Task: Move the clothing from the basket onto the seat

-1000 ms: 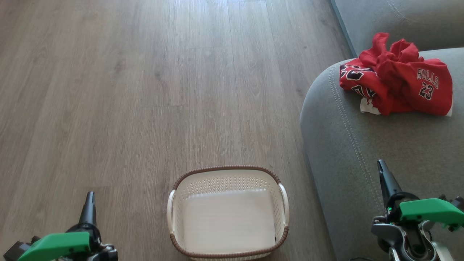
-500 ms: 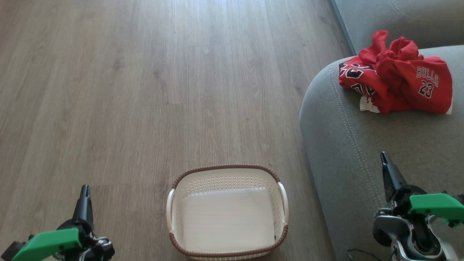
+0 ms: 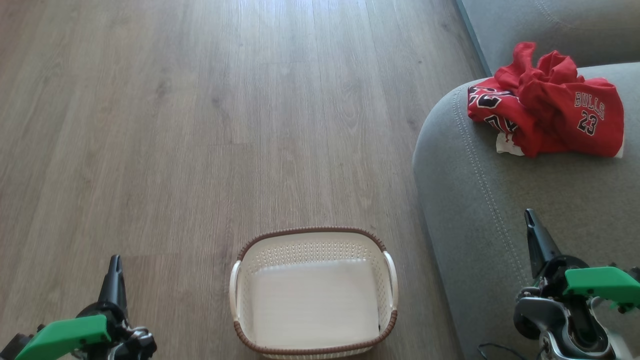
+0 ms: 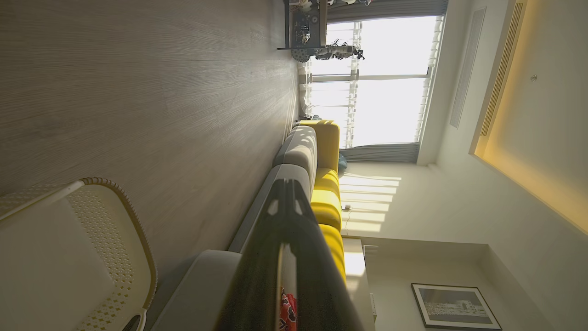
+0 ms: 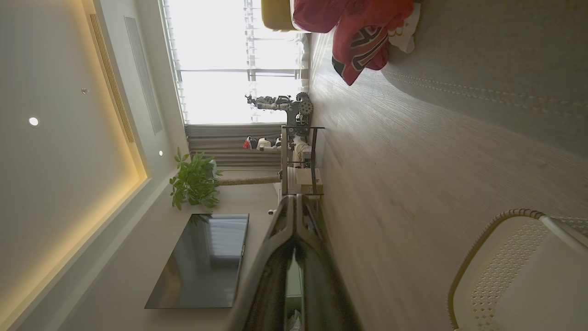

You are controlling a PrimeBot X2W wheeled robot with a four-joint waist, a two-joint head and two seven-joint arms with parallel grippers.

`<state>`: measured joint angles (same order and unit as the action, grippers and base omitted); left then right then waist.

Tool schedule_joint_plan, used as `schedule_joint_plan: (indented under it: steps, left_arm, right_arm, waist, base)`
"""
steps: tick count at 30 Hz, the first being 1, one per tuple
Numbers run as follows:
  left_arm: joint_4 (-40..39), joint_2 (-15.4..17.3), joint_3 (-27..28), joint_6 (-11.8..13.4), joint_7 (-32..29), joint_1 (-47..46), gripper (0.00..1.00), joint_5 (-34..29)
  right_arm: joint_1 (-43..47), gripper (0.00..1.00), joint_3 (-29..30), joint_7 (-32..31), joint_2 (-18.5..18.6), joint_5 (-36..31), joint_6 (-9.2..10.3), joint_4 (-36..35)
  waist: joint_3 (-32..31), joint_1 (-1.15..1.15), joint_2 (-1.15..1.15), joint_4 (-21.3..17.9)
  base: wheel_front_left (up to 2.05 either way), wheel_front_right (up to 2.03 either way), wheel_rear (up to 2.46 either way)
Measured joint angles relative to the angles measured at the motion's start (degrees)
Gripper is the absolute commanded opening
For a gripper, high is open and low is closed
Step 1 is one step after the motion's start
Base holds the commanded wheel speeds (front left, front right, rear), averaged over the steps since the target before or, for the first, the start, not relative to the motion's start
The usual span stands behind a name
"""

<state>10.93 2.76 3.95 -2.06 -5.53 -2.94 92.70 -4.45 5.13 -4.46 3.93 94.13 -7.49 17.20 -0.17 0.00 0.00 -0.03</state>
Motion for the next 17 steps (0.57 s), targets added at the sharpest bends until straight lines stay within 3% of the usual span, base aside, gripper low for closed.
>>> schedule_joint_plan:
  steps: [17]
  left_arm:
    - [0.0, -0.1, 0.1, 0.0, 0.0, 0.0, 0.0, 0.0]
  right_arm:
    - [0.0, 0.0, -0.7, 0.5, 0.6, 0.7, 0.0, 0.0]
  waist:
    - [0.0, 0.0, 0.0, 0.0]
  base:
    - [0.0, 0.0, 0.0]
